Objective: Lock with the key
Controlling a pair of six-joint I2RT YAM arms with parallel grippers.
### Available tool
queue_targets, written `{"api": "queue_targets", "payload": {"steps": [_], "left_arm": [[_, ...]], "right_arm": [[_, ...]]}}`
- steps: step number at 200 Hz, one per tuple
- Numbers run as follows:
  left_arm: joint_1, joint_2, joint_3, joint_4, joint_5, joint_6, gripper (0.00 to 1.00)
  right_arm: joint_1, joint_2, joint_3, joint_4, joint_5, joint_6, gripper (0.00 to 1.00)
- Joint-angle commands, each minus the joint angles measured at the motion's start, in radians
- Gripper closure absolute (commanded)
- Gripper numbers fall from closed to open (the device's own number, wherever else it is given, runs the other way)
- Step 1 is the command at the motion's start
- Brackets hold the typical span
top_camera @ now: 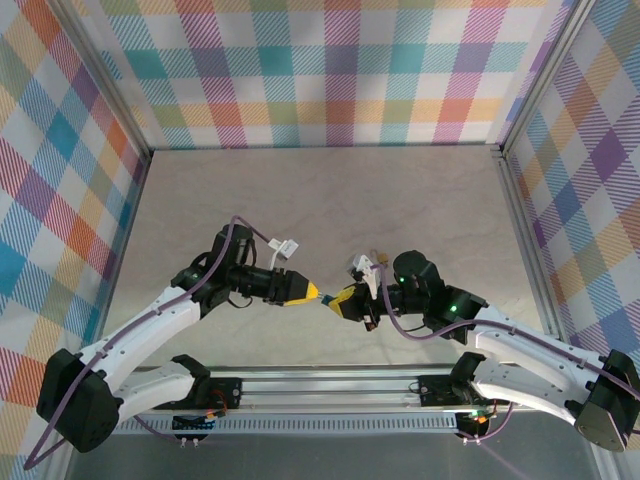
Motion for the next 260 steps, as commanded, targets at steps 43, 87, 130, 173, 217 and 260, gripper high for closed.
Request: {"api": "queue_targets", "payload": {"steps": [43,87,130,173,217,260], "left_arm": [[0.009,-0.006,0.018,0.063,0.041,-0.019,0.51],[0.008,-0.038,-0.016,0.157,0.078,-0.082,0.56],[0.002,-0.045,-0.028,0.140,0.089,-0.074,0.59],[-0.014,-0.040,0.006,0.000,0.045,0.029,0.56],[-0.017,-0.042,0.006,0.001,0.047,0.031,0.62],[-0.017,-0.046,0.015,-0.025,0.038,0.050,0.71]], "right_arm": [[-0.004,0.038,0.027,0.061,-0.081,0.023,1.00],[-0.004,0.059,0.032,0.073,-0.075,0.031,1.00],[-0.004,0.058,0.041,0.067,-0.064,0.031,1.00],[-0.004,0.025,0.044,0.059,-0.067,0.030,1.00],[-0.004,0.025,0.040,0.054,-0.076,0.031,1.00],[-0.004,0.027,0.041,0.043,-0.083,0.030,1.00]]}}
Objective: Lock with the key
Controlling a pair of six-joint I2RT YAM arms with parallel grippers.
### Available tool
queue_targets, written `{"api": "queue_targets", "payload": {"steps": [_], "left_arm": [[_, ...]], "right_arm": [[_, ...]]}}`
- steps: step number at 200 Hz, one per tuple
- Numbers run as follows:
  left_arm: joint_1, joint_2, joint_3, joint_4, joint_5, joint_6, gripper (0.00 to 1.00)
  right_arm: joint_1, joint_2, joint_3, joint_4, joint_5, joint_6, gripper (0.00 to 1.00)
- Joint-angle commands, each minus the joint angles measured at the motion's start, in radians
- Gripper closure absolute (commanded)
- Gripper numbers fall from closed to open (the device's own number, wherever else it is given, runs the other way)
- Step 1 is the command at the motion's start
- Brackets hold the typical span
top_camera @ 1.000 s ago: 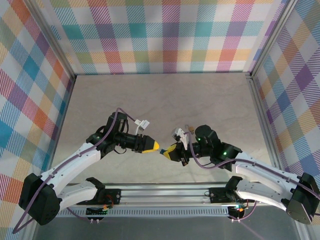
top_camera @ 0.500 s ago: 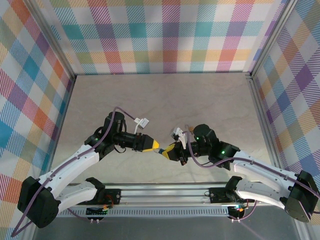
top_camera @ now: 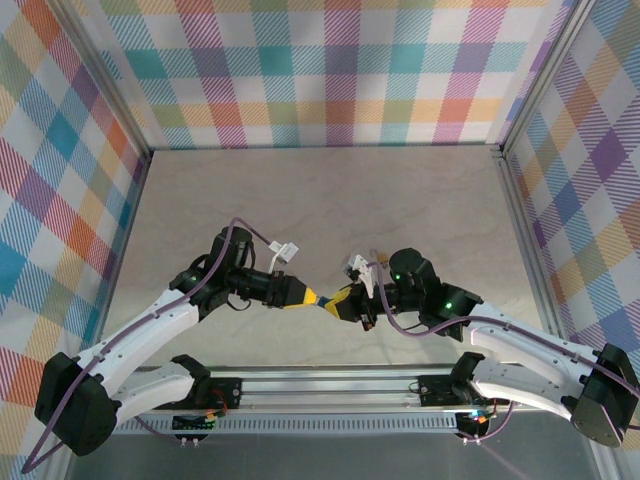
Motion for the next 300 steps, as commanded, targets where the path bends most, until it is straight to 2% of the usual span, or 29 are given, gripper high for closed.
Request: {"api": "queue_targets", "payload": {"steps": [1,45,79,123,150,163,228,300], "left_arm": [[-0.003,-0.021,0.028,-0.027,0.002,0.028,0.71],[-0.003,-0.042,0.035,-0.059,-0.011,0.050,0.72],[-0.003,-0.036,0.040,-0.063,-0.015,0.057,0.79],[-0.004,-0.033,0.044,-0.063,-0.020,0.065,0.84],[-0.004,-0.037,0.043,-0.063,-0.020,0.065,0.91],[-0.004,-0.040,0.040,-0.063,-0.024,0.067,1.00],[-0.026,-0.042,0.056,-0.153,-0.060,0.124,1.00],[-0.039,-0.052,0.056,-0.156,-0.085,0.133,1.00]], "right_arm": [[-0.003,-0.016,0.029,0.014,-0.031,0.008,1.00],[-0.003,-0.019,0.032,0.009,-0.048,0.020,1.00],[-0.005,-0.016,0.035,0.008,-0.084,0.035,1.00],[-0.005,-0.012,0.041,0.009,-0.117,0.045,1.00],[-0.005,-0.006,0.041,0.020,-0.135,0.055,1.00],[-0.006,-0.002,0.045,0.031,-0.157,0.066,1.00],[-0.032,-0.031,0.056,0.056,-0.241,0.143,1.00],[-0.038,0.006,0.095,0.084,-0.324,0.248,1.00]]}}
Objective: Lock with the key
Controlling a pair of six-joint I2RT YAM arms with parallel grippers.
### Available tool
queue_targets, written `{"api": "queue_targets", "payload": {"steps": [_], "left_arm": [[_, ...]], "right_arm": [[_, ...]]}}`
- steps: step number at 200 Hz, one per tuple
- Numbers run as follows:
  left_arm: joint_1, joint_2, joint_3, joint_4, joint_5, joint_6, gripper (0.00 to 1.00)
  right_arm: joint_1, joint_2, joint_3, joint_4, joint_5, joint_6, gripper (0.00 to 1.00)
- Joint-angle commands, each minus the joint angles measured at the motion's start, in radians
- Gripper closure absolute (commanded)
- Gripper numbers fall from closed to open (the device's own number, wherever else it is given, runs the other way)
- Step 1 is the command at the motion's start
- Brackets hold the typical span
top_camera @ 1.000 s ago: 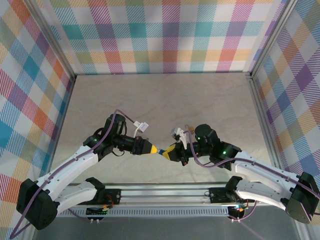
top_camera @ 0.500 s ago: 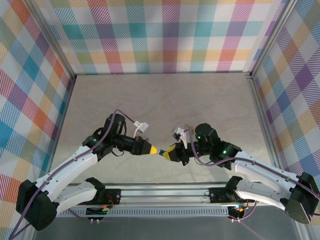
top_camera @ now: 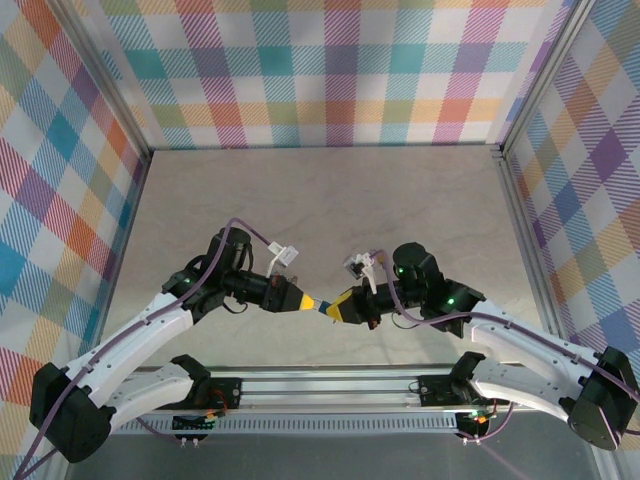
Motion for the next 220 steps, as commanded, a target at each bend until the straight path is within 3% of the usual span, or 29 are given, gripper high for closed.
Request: {"api": "queue_targets", "payload": {"steps": [1,149,220], "left_arm": [[-0.011,-0.001,0.010,-0.046,-0.063,0.023,1.00],[-0.083,0.001,0.011,-0.063,-0.096,0.044,1.00],[-0.124,-0.053,-0.010,0.027,-0.072,-0.034,1.00]], "right_arm": [[0.007,0.002,0.072,0.100,-0.120,0.047,1.00],[-0.006,0.066,0.152,0.156,-0.141,0.154,1.00],[-0.011,0.082,0.153,0.234,-0.124,0.151,1.00]]}}
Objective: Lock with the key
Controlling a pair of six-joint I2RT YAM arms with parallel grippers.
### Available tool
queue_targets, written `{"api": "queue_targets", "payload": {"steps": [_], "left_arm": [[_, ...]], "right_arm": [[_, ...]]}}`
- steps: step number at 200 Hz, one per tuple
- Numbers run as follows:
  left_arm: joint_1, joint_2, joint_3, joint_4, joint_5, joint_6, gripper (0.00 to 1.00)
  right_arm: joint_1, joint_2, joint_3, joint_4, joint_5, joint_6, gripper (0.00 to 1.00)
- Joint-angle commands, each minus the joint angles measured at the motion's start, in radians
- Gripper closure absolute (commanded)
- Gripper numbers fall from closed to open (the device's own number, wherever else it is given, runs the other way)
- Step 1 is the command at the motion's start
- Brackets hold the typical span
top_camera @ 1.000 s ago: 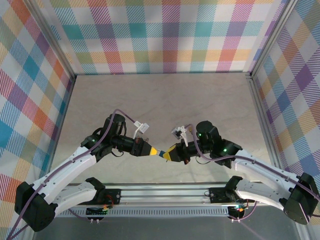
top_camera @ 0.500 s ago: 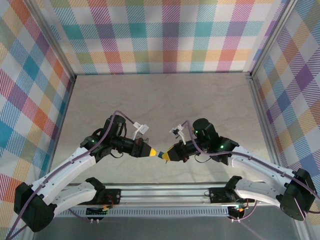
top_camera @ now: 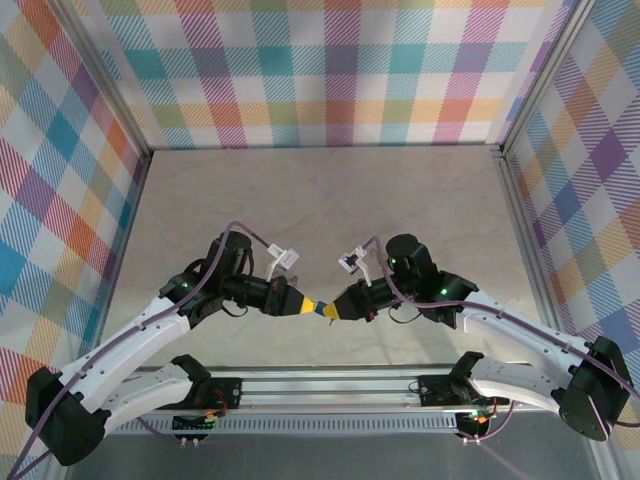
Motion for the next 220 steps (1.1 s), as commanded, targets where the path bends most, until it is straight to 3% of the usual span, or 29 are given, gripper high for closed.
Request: {"api": "queue_targets", "payload": {"steps": [1,42,65,79,103,118,146,185,220], "left_arm": [[-0.062,-0.011,-0.011,0.049,0.016,-0.034,1.00],[-0.106,-0.024,-0.014,0.100,0.021,-0.054,1.00],[-0.106,-0.033,0.019,0.006,-0.019,-0.005,1.00],[-0.105,-0.038,0.033,-0.036,-0.050,0.025,1.00],[-0.098,-0.018,0.048,-0.069,-0.083,0.052,1.00],[-0.084,-0.007,0.055,-0.075,-0.098,0.056,1.00],[-0.048,-0.008,0.083,-0.115,-0.141,0.078,1.00],[-0.018,0.004,0.077,-0.064,-0.144,0.039,1.00],[-0.014,0.015,0.069,-0.038,-0.139,0.030,1.00]], "right_arm": [[0.007,0.002,0.088,0.255,-0.017,-0.018,1.00],[-0.008,0.059,0.138,0.259,-0.058,-0.042,1.00],[-0.010,0.039,0.124,0.222,-0.052,-0.077,1.00],[-0.016,0.009,0.106,0.181,-0.023,-0.099,0.85],[-0.029,-0.050,0.075,0.094,0.053,-0.151,0.78],[-0.051,-0.089,0.052,0.048,0.105,-0.165,0.68],[-0.094,-0.147,-0.011,0.026,0.123,-0.159,0.57],[-0.099,-0.195,-0.122,0.083,0.095,-0.133,0.54],[-0.098,-0.181,-0.171,0.161,0.060,-0.098,0.61]]}}
